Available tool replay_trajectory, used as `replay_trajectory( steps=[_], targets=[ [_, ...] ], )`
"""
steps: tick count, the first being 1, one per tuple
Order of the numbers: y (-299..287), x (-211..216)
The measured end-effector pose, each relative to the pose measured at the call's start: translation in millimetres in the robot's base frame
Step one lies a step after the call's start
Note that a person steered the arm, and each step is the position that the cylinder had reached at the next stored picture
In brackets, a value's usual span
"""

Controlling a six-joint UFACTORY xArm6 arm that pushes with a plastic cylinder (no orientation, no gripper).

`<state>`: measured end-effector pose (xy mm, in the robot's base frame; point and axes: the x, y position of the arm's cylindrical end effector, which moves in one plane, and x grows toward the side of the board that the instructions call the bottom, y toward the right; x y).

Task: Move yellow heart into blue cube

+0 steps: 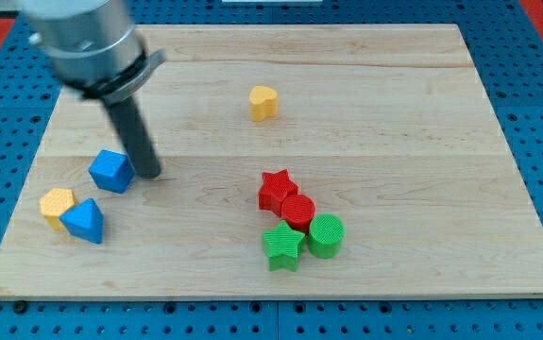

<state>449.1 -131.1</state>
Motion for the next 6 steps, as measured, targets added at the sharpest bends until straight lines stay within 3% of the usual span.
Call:
replay_trajectory(
  steps=[2, 3, 4, 6],
  targets=[
    [163, -24],
    [190, -84],
    [146, -100],
    [34, -70]
  ],
)
